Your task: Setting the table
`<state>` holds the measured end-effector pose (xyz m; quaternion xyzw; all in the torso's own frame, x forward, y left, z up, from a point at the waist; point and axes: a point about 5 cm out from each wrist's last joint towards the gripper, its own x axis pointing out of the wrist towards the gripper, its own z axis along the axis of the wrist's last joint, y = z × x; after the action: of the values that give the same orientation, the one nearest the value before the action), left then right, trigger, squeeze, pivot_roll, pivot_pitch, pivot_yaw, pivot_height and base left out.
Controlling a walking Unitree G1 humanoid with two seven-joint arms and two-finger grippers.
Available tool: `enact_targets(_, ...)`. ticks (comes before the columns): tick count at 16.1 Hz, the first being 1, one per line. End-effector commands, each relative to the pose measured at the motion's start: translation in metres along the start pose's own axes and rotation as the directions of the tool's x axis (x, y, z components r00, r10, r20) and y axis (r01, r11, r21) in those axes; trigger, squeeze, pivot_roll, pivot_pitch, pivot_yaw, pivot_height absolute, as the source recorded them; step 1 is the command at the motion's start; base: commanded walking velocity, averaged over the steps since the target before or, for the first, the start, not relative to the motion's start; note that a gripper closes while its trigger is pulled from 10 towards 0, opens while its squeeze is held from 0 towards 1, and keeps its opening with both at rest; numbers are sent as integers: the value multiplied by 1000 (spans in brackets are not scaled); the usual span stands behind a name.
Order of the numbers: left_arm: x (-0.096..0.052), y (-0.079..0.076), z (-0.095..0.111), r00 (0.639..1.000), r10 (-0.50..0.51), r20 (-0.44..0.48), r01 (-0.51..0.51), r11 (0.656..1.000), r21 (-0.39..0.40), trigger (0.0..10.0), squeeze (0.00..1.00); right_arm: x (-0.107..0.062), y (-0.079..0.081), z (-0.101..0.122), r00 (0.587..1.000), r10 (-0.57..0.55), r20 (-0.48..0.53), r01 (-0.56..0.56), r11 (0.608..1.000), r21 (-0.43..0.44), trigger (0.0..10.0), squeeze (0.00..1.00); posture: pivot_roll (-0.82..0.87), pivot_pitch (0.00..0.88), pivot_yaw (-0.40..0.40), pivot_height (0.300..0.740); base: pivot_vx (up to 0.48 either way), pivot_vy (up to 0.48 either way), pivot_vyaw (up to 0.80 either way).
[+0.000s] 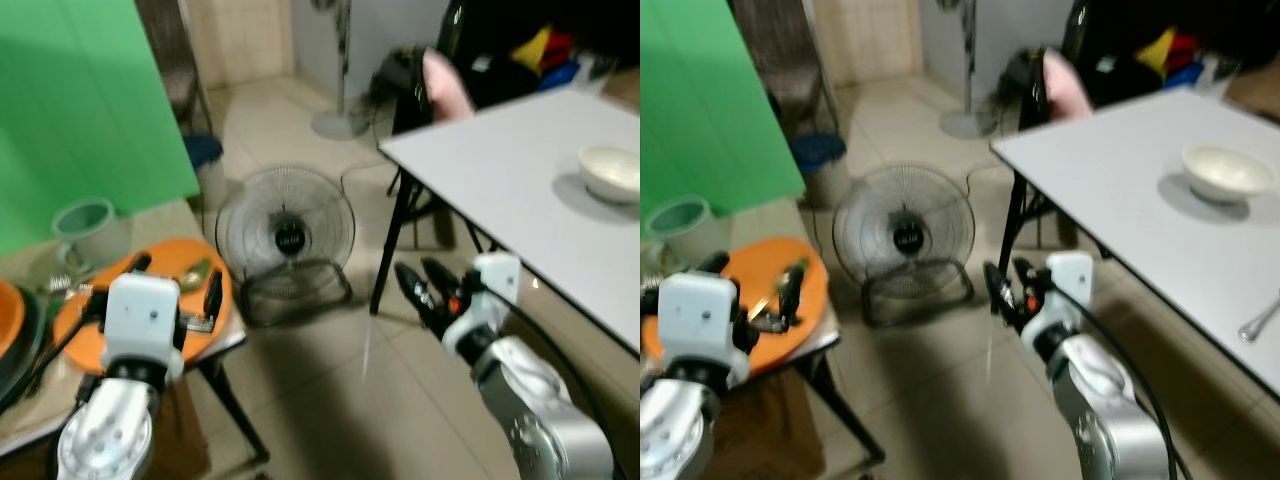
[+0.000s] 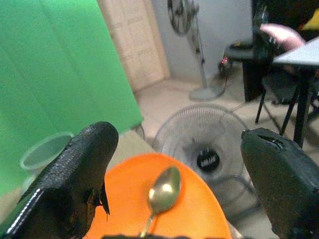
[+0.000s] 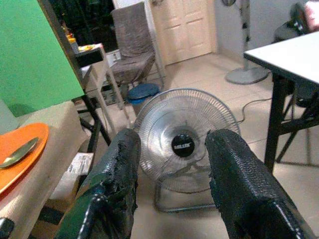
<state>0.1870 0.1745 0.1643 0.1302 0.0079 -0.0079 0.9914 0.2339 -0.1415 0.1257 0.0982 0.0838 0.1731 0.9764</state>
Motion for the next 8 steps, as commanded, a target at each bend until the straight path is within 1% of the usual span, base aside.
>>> enact_targets(1,1,-2,-1,1000,-19,-11,18,1000,-11,10000,0,-3,-5,2,1000,-27,-4,27,1000,-5,10000,0,-30,0,54,740,0,480,-506)
enact_targets(3,6,2,0,1000,-22,-5,22,1000,-1,10000,0,-3,-5,1,999,-39,-5,39,999,13,10000,0,-32,0,54,740,0,480,-800)
enact_targets(5,7,3,-1,1000,-24,-6,24,1000,-1,10000,0,-4,-4,1,999,-41,-8,41,999,17,10000,0,-36,0,53,740,0,480,-800)
enact_targets(8,6,1,-3,998,-52,-22,52,999,-13,10000,0,-5,-9,3,999,-52,-16,53,999,12,10000,0,-34,0,39,740,0,480,-800)
